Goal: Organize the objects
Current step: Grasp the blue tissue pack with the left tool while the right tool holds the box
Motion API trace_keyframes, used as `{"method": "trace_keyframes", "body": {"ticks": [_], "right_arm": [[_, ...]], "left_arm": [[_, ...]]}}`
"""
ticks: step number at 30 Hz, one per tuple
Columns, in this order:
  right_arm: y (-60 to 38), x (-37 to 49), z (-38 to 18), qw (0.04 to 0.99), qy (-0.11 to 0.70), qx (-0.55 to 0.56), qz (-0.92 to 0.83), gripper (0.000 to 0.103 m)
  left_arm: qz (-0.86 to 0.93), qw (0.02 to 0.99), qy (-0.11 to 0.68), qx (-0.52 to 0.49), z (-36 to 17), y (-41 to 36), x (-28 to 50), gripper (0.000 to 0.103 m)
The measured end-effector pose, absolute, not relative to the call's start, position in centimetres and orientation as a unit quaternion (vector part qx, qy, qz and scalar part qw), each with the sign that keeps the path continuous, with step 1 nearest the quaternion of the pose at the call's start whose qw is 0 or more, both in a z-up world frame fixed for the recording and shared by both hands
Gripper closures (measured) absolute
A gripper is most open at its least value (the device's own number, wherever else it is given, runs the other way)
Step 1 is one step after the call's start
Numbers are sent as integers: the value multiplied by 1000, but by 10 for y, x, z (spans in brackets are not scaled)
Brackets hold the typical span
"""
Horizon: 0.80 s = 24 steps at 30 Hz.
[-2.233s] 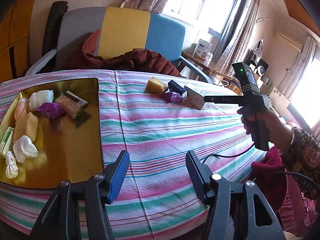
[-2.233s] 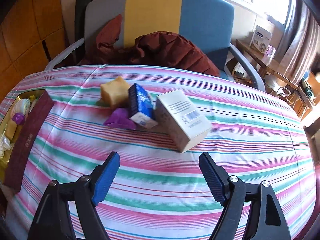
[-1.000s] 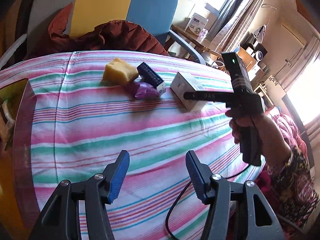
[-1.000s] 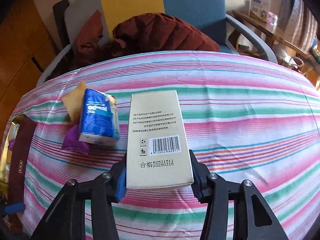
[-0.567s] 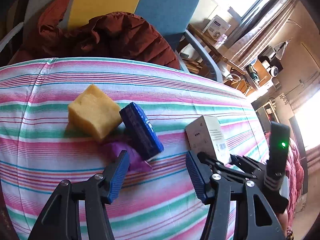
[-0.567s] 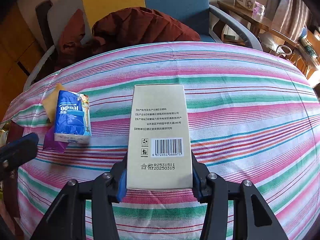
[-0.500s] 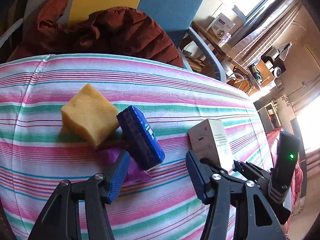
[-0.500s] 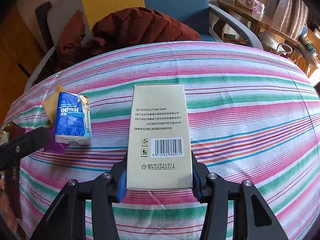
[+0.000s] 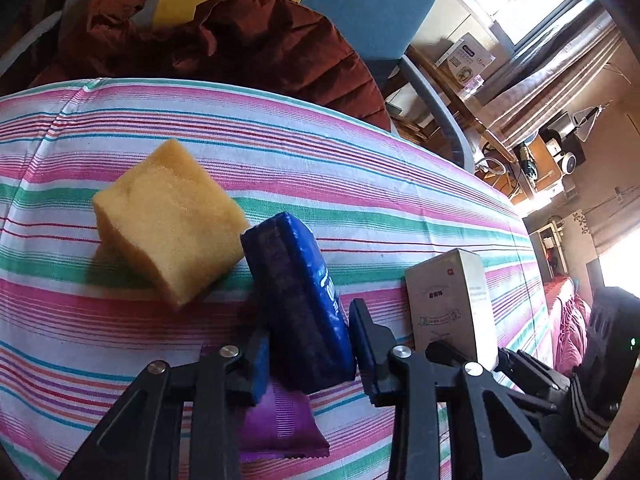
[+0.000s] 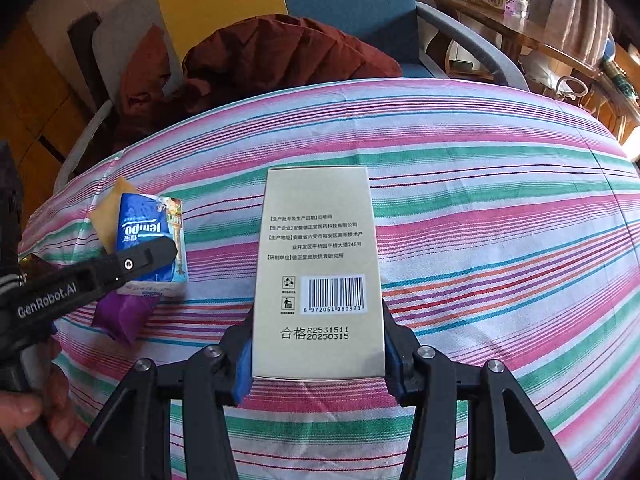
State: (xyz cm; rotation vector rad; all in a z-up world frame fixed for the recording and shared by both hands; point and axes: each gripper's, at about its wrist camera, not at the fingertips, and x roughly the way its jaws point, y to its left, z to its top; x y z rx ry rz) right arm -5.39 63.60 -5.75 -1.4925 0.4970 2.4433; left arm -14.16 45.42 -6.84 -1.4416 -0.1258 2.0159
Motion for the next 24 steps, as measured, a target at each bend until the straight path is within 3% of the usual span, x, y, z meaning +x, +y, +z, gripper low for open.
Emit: {"method": "trace_keyframes", "body": {"ticks": [18,20,24], "right_arm": [[629,-52,-58,123,170,-500,840,53],[629,-51,-59,123,170,-500,840,53],[630,-51,-60,122,178,-499,839,52]], "left_arm": [[789,360,-25,-497,-46,394,-92,78],[784,355,-36,-508,-48,400,-100,77],[791,318,-17,-523,-49,416,-115,58]]}}
